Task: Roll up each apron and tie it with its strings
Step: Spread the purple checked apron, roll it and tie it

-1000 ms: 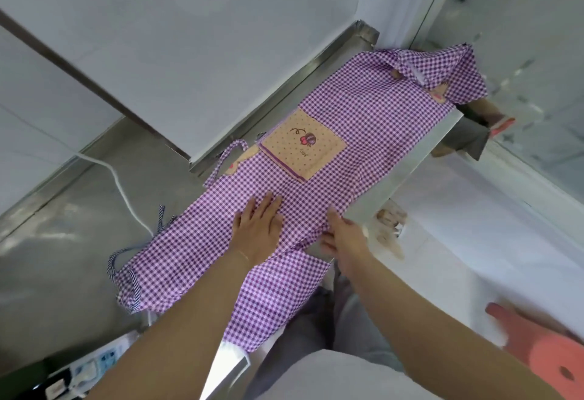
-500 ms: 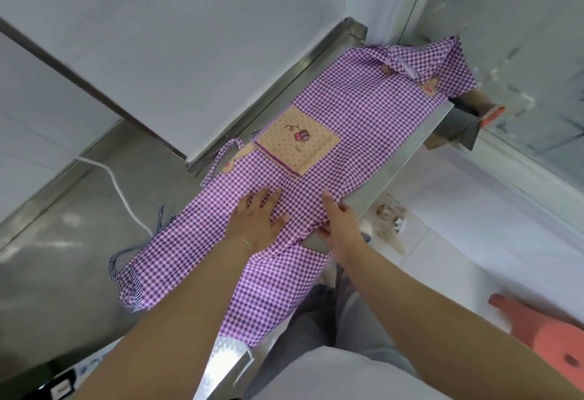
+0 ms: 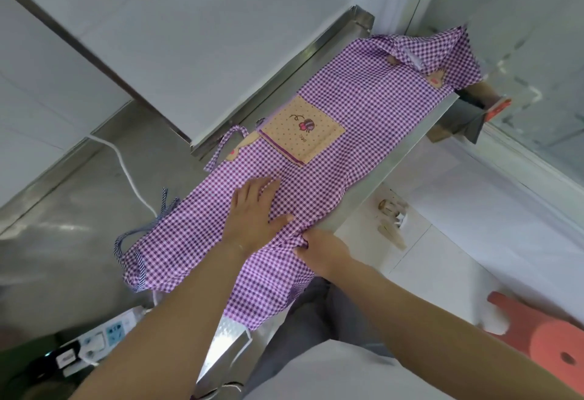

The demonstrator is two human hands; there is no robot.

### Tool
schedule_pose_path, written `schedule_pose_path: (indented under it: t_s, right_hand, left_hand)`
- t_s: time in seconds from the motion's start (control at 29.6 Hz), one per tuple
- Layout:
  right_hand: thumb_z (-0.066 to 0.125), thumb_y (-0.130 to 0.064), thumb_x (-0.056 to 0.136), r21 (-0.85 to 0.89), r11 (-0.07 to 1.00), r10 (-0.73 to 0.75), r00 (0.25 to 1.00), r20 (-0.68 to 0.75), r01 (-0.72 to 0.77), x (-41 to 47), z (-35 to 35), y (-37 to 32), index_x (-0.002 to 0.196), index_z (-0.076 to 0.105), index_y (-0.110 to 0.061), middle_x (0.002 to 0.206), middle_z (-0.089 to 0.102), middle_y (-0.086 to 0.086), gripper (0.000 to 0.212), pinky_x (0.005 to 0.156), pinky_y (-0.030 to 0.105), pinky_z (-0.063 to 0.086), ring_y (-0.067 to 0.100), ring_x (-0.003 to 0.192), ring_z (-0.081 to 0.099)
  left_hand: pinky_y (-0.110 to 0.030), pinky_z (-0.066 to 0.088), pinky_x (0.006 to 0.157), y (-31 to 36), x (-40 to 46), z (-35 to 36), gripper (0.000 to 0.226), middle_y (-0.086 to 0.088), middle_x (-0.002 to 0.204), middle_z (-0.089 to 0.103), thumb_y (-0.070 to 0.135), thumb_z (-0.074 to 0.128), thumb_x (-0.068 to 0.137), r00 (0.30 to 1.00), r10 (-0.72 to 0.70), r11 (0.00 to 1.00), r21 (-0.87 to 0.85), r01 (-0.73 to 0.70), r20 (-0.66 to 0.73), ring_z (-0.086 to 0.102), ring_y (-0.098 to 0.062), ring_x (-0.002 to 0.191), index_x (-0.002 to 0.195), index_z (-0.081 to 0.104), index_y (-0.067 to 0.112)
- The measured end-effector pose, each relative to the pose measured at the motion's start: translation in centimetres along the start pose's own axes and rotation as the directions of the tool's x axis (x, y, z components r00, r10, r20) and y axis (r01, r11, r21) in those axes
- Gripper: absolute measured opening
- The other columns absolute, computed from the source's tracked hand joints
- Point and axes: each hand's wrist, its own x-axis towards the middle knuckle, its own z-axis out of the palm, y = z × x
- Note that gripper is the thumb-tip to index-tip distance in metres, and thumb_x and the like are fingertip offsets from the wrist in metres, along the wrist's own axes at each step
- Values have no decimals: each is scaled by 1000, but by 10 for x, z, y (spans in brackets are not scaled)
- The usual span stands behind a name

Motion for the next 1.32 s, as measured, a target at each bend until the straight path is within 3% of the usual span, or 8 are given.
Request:
schedule_pose_path:
  t_s: [0.1,0.24,0.34,0.51,0.61,0.74,0.95,1.32]
  right_hand:
    - [45,-32,99,165,986,-18,999,-46,26,-1,2,-1,112,60,-13,107,67,5,27,79,25,47,18,85,60]
    - [45,-51,95,86,996,-31,978,204,13,-9,10,9,123,56,-14,118,64,9,47,94,37,48,26,105,61]
    - [37,-47,99,-454,887,-111,993,-41,80,-25,7,13,109,60,-11,100,65,4,43,83,36,50,25,93,62]
    - [58,-37,89,-509,803,-523,778,-349,311,-12,-11,8,126,56,-24,134,51,7,39,105,55,35,35,126,46]
    - [36,-47,99,-483,814,-374,927,-11,323,3,-17,11,145,33,-35,160,12,0,48,114,63,3,37,146,3]
    - [28,-52,99,-488,819,-286,952,106,300,13,-18,17,146,26,-37,162,-1,-4,50,116,62,2,37,146,-8]
    - [24,-58,98,-500,821,-241,962,131,274,14,-17,11,147,21,-39,162,-8,-4,53,116,61,-3,37,145,-14]
    - [16,-51,101,-496,822,-241,960,144,280,12,-17,14,149,15,-41,161,-13,-5,49,116,59,-6,34,145,-19]
  left_hand:
    - [-46,22,115,3,-38,23,52,0,145,45,54,28,98,960,182,983,52,-175,-213,37,-25,136,137,49,25]
    - [-45,-6,120,-4,-59,41,74,9,161,-4,65,-17,86,977,67,969,218,-112,202,-5,-22,149,152,4,38]
    - [-44,-6,120,-6,-56,42,60,6,161,-7,54,18,97,979,52,955,276,-107,199,-7,-23,149,153,5,37]
    - [-47,11,117,20,-87,67,58,-9,155,28,34,57,88,958,-193,979,17,201,-211,23,-33,144,143,40,23]
    - [-53,21,114,52,-110,81,69,-15,154,24,18,68,81,642,-739,643,-493,586,-201,23,-38,140,142,38,17]
    - [-53,36,106,74,-127,78,71,-20,143,35,14,72,78,138,-980,-47,-844,535,142,38,-40,128,140,38,8]
    - [-46,42,104,74,-138,87,71,-17,135,44,39,73,80,-97,-804,-582,-743,331,587,48,-35,122,132,39,5]
    - [-30,37,60,85,-163,77,38,-12,80,55,37,59,92,145,-880,-355,-831,429,452,49,-25,76,88,56,0]
